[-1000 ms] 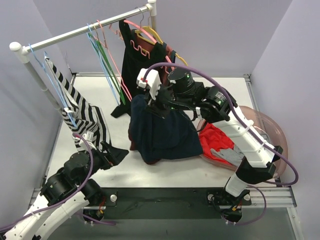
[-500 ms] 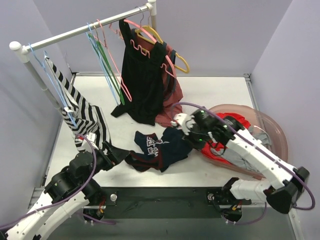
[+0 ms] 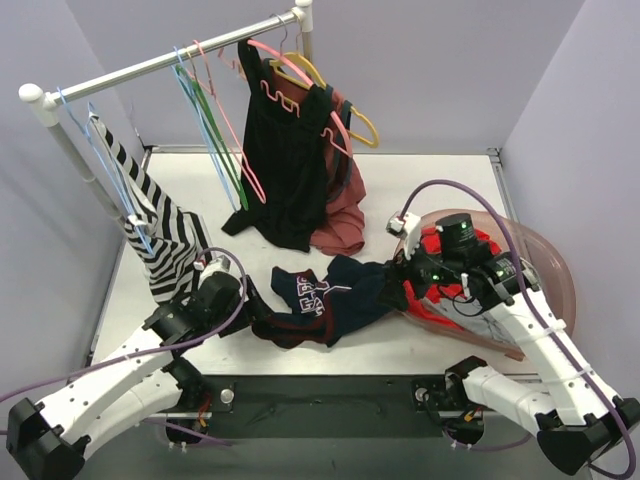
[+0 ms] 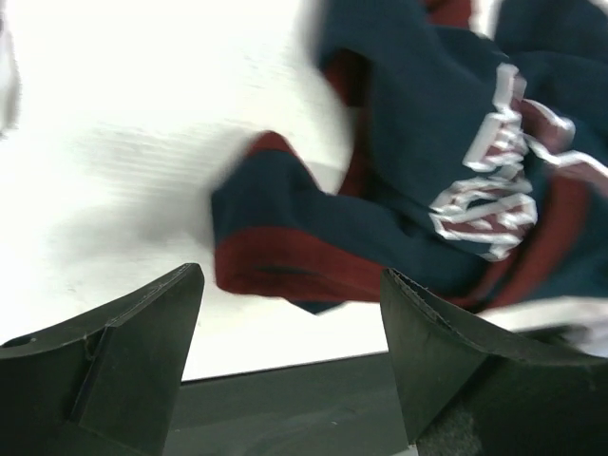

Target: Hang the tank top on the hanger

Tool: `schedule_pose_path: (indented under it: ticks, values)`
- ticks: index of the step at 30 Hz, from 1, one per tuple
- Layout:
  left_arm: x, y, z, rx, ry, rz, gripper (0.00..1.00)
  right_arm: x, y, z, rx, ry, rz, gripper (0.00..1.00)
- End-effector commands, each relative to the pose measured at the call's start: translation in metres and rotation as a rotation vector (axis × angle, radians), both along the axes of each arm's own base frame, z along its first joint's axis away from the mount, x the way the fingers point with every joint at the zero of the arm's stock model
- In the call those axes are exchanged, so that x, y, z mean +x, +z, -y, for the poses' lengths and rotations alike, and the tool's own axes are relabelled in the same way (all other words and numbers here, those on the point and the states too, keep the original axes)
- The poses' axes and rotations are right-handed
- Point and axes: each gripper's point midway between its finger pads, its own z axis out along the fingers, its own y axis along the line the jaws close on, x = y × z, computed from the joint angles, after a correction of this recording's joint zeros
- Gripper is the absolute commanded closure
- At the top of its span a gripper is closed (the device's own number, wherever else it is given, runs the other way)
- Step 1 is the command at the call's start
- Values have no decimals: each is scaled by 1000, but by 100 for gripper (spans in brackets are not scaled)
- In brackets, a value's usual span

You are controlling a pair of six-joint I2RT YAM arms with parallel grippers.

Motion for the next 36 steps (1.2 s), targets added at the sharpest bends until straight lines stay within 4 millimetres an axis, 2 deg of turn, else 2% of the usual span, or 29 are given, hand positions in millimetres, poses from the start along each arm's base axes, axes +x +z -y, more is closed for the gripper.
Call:
schedule_pose_path:
  ticks: [1, 3, 5, 6, 7, 8, 10, 11, 14, 15, 16, 17, 18, 22, 23, 30, 33, 36]
  values:
    - [26, 19, 4, 32, -32, 16, 15, -25, 16, -44, 132, 189, -35, 29]
    - [24, 10, 1, 58, -41, -37, 16, -34, 12, -57, 79, 288, 0, 29]
    - [20, 2, -2, 60, -41, -76, 18, -22, 10, -67, 18, 337, 102, 29]
    - [15, 0, 1, 32, -49, -99, 20, -24, 10, -76, 0, 370, 140, 29]
    - [12, -4, 3, 16, -54, -111, 22, -18, 9, -82, -17, 376, 180, 29]
    - [7, -12, 5, -8, -60, -126, 25, 1, 8, -91, -43, 336, 238, 29]
    - [-4, -20, 14, -69, -80, -174, 30, 10, 6, -107, -49, 328, 281, 30]
    - [-9, -30, 14, -84, -79, -196, 32, 29, 6, -119, -50, 278, 325, 30]
    - [-17, -36, 15, -120, -76, -229, 51, 52, 3, -147, 11, 189, 308, 31]
    - [-18, -39, 13, -127, -67, -236, 69, 57, 1, -153, 27, 162, 294, 32]
    - [-20, -38, 15, -148, -76, -242, 83, 61, -1, -158, 42, 137, 274, 32]
    - [-21, -34, 16, -166, -80, -233, 95, 66, -11, -169, 60, 108, 226, 32]
    - [-21, -31, 15, -182, -78, -230, 100, 69, -16, -174, 69, 87, 194, 33]
    - [-32, -17, 22, -266, -113, -232, 100, 80, -42, -195, 101, -1, 73, 34]
    - [-38, -12, 26, -304, -138, -232, 100, 85, -55, -201, 92, -19, 47, 34]
    - [-65, -7, 32, -447, -169, -272, 100, 118, -100, -217, 40, -154, -50, 39]
    - [-71, -6, 31, -468, -169, -273, 100, 120, -117, -225, 23, -151, -88, 47]
    - [-75, -8, 29, -472, -167, -279, 100, 104, -124, -234, 37, -101, -147, 58]
